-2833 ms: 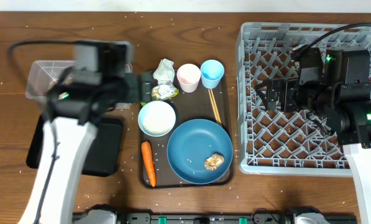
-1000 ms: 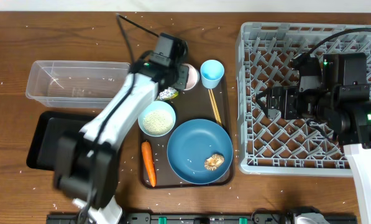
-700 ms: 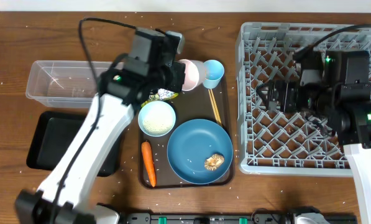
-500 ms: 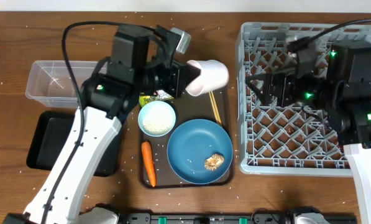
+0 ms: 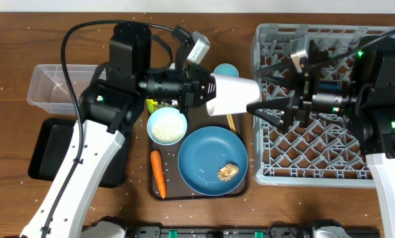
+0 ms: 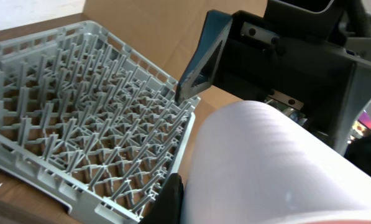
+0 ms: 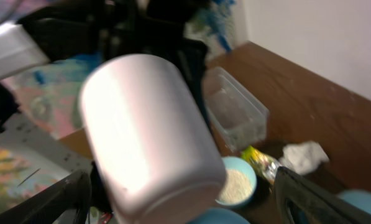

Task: Sort waste into correct bins and load items into the dishwasher rack
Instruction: 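Grasp pink cup with left gripper and lift it toward the right gripper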

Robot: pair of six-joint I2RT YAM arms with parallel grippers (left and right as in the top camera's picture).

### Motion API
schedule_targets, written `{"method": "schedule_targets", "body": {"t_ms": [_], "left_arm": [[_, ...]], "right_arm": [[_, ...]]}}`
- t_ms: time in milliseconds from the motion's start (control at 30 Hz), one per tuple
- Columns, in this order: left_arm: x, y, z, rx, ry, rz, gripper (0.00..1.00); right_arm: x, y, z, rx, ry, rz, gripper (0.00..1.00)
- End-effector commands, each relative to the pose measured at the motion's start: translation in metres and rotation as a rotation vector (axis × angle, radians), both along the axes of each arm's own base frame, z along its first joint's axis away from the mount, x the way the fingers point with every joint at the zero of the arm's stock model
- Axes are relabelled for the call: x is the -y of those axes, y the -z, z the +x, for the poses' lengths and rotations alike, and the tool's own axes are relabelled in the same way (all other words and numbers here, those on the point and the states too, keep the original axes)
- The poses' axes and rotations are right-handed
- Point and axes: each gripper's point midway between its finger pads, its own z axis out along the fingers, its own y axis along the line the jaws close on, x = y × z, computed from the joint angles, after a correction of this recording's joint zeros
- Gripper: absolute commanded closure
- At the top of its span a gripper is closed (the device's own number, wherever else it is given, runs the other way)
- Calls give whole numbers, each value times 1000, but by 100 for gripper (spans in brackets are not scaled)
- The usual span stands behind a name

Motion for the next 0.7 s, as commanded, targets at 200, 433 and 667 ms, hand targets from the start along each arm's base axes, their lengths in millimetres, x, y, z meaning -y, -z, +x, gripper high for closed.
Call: {"method": "schedule_targets", "body": {"t_ms": [200, 433, 667], "left_arm": [[0, -20, -14, 55, 55, -44, 94], [0, -23, -13, 63, 54, -50, 94], [0, -24, -12, 68, 53, -52, 94]], "right_arm": [[-11, -16, -20, 85, -121, 49, 20], [-19, -13, -22, 85, -130, 31, 28], [-23, -10, -22, 73, -143, 29, 51]]}}
